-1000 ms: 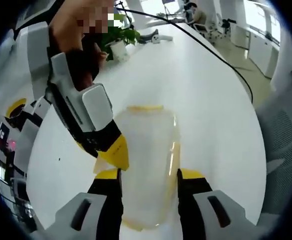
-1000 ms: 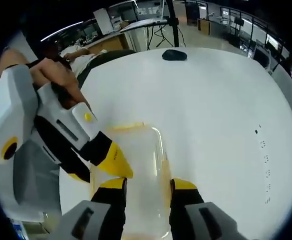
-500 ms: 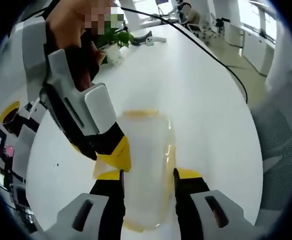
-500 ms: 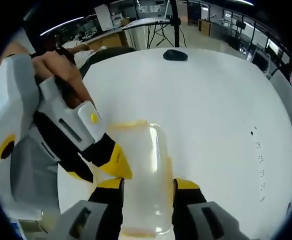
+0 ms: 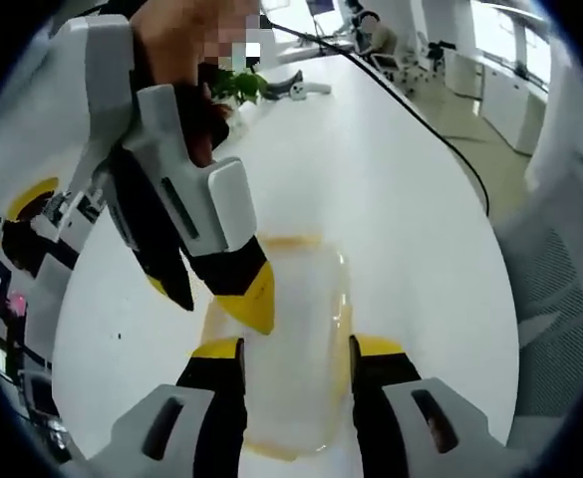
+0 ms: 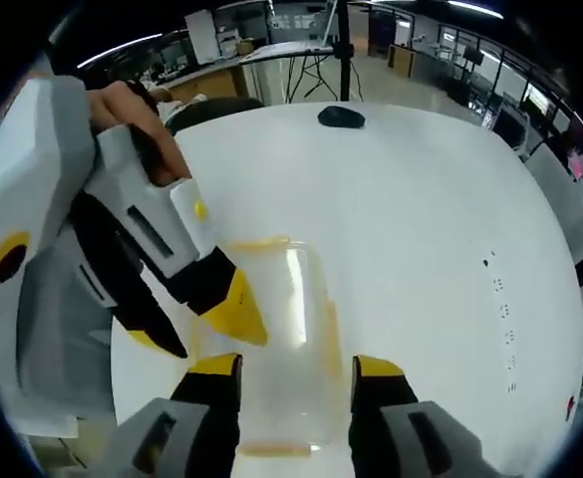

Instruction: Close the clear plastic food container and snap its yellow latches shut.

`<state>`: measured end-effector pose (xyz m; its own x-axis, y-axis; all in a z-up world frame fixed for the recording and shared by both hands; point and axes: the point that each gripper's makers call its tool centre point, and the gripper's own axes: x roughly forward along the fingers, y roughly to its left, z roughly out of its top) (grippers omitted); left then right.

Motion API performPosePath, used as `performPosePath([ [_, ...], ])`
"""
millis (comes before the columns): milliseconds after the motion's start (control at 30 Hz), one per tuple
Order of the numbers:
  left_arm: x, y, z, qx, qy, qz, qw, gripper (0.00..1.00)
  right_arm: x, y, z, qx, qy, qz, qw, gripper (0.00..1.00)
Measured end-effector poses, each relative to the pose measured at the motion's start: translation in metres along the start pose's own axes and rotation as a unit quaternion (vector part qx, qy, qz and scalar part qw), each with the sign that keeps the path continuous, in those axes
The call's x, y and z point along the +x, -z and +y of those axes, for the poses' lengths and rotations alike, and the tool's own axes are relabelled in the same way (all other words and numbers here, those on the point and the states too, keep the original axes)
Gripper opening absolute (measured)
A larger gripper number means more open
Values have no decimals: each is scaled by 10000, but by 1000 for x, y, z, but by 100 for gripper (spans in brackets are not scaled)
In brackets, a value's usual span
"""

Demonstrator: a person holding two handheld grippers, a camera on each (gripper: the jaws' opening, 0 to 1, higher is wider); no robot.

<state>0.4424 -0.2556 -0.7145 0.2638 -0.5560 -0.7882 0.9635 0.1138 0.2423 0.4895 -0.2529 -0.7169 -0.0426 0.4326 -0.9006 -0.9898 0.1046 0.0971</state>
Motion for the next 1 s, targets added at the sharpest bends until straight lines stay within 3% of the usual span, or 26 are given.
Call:
performPosePath([
  [433,-7,5,6,26,-45,31,10000,43,-10,12,6,59,99,-27,9999,46],
  [1000,-13,26,17,-1,-1,286,9996,49,-15,20,14,56,233,-4,9997,51],
])
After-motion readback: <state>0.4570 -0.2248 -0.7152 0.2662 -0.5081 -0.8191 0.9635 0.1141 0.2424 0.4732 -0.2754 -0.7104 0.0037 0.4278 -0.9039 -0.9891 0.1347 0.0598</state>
